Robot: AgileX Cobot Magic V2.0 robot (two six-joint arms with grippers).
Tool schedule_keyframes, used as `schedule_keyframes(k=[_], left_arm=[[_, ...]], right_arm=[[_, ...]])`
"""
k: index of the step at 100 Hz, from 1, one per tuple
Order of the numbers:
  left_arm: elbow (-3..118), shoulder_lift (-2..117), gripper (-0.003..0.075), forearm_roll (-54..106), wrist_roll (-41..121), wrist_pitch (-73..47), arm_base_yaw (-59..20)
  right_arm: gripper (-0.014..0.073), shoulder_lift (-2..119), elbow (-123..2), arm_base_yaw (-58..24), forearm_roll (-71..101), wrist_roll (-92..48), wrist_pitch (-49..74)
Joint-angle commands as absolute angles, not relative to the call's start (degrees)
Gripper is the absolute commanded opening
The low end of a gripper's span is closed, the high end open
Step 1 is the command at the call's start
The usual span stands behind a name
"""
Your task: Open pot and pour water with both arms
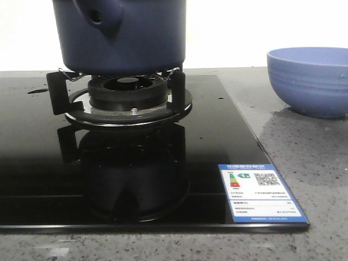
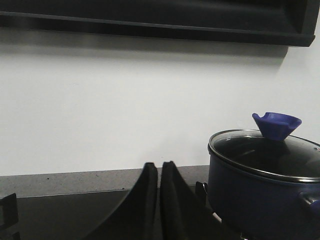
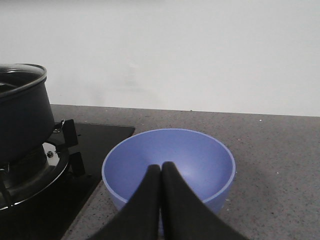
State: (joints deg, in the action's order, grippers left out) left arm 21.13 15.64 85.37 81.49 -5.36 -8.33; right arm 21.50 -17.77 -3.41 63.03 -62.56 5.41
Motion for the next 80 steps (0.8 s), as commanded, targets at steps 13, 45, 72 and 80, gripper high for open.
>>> schedule_keyframes(k=[13,45,72,80], left_arm=[[22.4,16.1,-0.002,85.8,81.0,-5.1,-8.7],[15.1,15.0,-0.002,11.3,6.1,-3.4,-6.3],[-0.5,0.8,-0.002,7.2,1.5,5.6,-6.1],[-2.0,-2.0,-0.002,7.2,1.5,3.3,-5.0]], right_arm=[[-0.0042,21.8,-19.2,-3.4,63.7,-63.3,3.1],[-0.0042,21.8,-19.2,-3.4,63.7,-63.3,3.1],[-0.0042,21.8,-19.2,-3.4,63.7,-63.3,3.0],[-0.0042,21.8,-19.2,-3.4,63.7,-63.3,3.0]])
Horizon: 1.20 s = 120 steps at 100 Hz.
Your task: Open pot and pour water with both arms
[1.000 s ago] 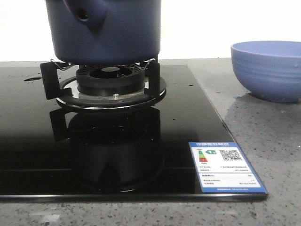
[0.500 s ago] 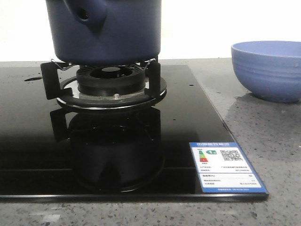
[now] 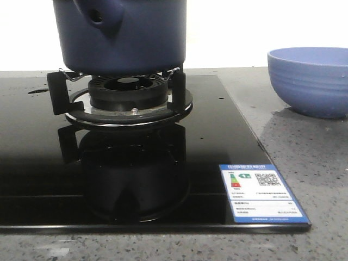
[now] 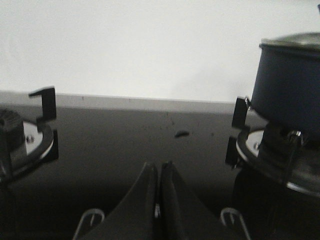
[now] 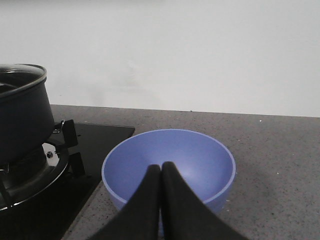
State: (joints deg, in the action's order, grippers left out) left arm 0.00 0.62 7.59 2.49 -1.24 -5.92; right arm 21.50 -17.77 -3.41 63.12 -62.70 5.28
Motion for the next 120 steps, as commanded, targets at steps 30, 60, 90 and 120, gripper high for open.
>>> schedule_keyframes(k=[30,60,90,120], left_arm=[[-1.9,-1.8,-0.002,8.4,1.5,0.7,-1.2],[-1.9,-1.8,-0.002,8.4,1.5,0.7,-1.2],[-1.9,-1.8,-0.002,8.4,1.5,0.7,-1.2],[-1.9,-1.8,-0.002,8.4,1.5,0.7,-1.2]], right_arm=[[-0.0042,21.8,-19.2,-3.4,63.7,-63.3,3.0],[-0.0042,21.8,-19.2,-3.4,63.7,-63.3,3.0],[-0.0042,21.8,-19.2,-3.4,63.7,-63.3,3.0],[-0.0042,21.2,-19.2,-3.3,46.8,-47.9,1.9]])
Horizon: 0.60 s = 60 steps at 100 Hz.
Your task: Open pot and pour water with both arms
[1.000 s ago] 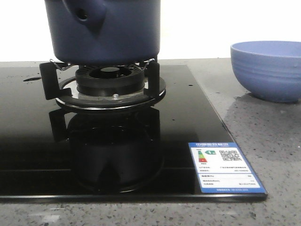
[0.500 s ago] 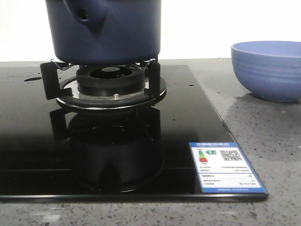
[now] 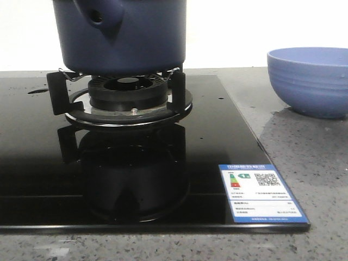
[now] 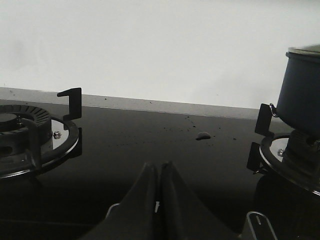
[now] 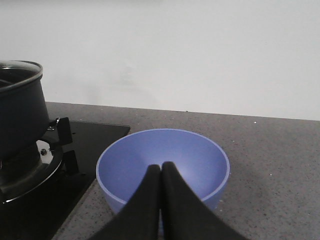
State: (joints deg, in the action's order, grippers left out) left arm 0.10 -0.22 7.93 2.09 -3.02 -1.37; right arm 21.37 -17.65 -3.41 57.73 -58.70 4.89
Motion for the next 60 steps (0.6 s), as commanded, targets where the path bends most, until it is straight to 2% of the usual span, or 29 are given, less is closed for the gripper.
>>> schedule_keyframes(k=[1,12,17,60], left_arm=[[-1.9,-1.8,-0.002,8.4,1.5,0.7,-1.2],[-1.9,-1.8,-0.002,8.4,1.5,0.7,-1.2],[-1.9,-1.8,-0.002,8.4,1.5,0.7,-1.2],[-1.9,-1.8,-0.002,8.4,1.5,0.7,-1.2]], right_arm=[[-0.0042,21.2,-19.2,-3.3,42.9,-43.6,1.9],[-0.0042,20.8,-19.2,-2.8,10.5,-9.9,2.9],[-0.0042,19.9,-18.8,-2.0,0.5,-1.9,3.7],[-0.0042,0.6,1.7,0.0,-0.8,0.9,0.4]])
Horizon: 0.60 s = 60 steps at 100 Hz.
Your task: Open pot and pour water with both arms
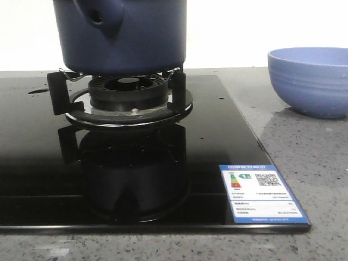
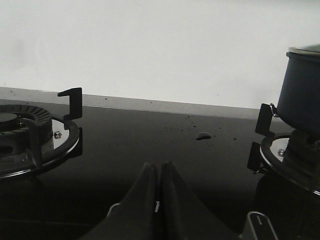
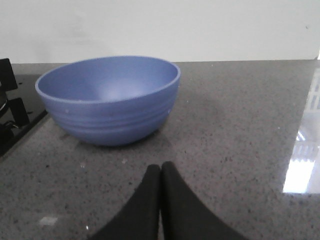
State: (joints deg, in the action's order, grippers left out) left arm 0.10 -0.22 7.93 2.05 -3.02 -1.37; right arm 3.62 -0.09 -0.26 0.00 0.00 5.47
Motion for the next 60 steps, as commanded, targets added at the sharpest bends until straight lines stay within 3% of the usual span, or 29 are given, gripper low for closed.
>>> schedule_keyframes(k=[1,12,60], left_arm=[[-1.9,-1.8,-0.002,8.4,1.5,0.7,-1.2],[-1.9,-1.8,-0.002,8.4,1.5,0.7,-1.2],[-1.9,-1.7,-0.002,8.4,1.5,0.7,-1.2]], right_arm=[[-0.0042,-0.2,2.1,0.0,-0.8,1.3,0.4],[-0.0042,-1.3,1.9,0.3,-1.6,2.3,7.2],[-0.0042,-1.6,1.9,0.3,-3.0,2.3,6.8]])
